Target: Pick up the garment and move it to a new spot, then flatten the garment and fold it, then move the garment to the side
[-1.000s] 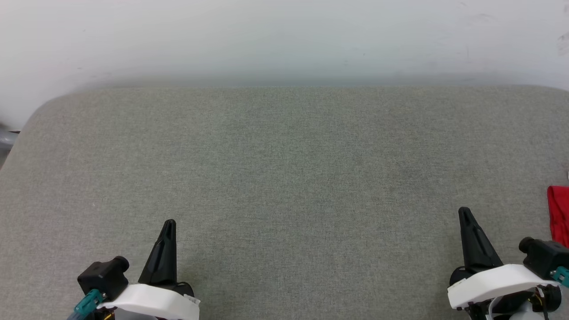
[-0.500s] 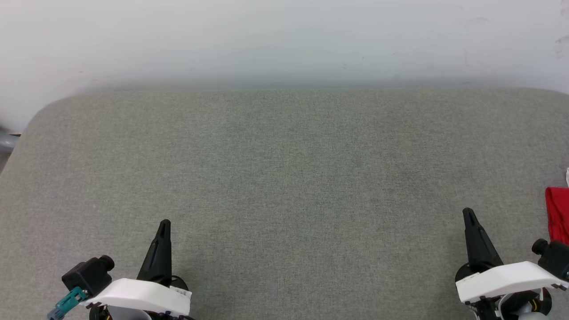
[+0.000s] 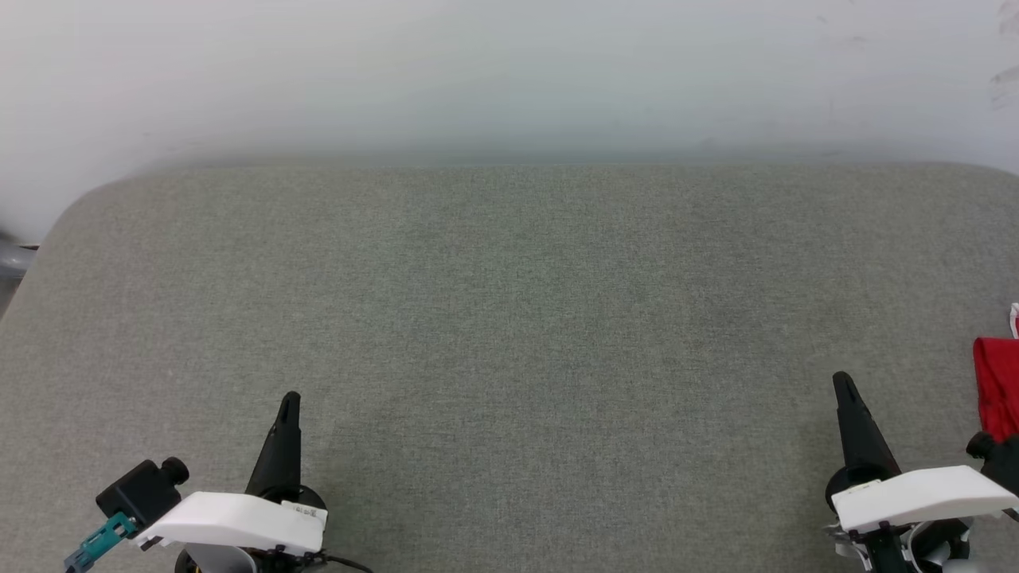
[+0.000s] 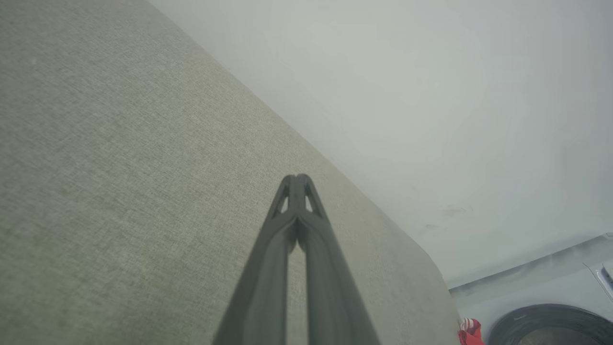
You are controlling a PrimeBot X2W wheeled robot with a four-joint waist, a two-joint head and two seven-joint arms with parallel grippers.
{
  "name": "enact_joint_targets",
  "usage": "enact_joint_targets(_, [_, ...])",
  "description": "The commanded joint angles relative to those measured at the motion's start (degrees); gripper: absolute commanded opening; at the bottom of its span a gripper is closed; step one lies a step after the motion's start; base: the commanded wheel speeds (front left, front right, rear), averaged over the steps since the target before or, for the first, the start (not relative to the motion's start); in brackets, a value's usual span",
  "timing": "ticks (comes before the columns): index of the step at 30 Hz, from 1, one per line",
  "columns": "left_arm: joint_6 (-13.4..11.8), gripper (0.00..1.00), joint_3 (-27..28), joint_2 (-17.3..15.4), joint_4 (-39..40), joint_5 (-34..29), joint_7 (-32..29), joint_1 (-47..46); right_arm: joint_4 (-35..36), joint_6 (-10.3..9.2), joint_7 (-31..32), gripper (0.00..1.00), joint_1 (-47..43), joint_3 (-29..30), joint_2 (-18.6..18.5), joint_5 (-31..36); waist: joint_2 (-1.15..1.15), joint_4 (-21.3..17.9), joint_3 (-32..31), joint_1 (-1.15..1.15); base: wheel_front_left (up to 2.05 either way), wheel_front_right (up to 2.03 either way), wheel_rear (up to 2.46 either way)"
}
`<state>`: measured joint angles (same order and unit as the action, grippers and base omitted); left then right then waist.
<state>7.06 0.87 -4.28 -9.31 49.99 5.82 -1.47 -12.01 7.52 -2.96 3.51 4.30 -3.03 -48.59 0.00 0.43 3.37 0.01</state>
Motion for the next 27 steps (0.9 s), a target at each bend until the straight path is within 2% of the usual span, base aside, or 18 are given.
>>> enact_joint_targets(1, [0.26,0.0,0.38,-0.26,0.42,1.39,-0.2,-1.43,0.42,-0.02,0.21,0.0,1.45,0.17,0.09,-1.46,0.0,0.0,-0.03,0.0,0.0,0.0,0.0])
enact_joint_targets(27, [0.39,0.0,1.72,-0.17,-1.59,18.66,-4.55,-2.95,-0.52,-0.03,4.05,0.0,2.14,1.07,0.14,-18.57,0.0,-0.14,-1.05,0.0,0.0,0.0,0.0])
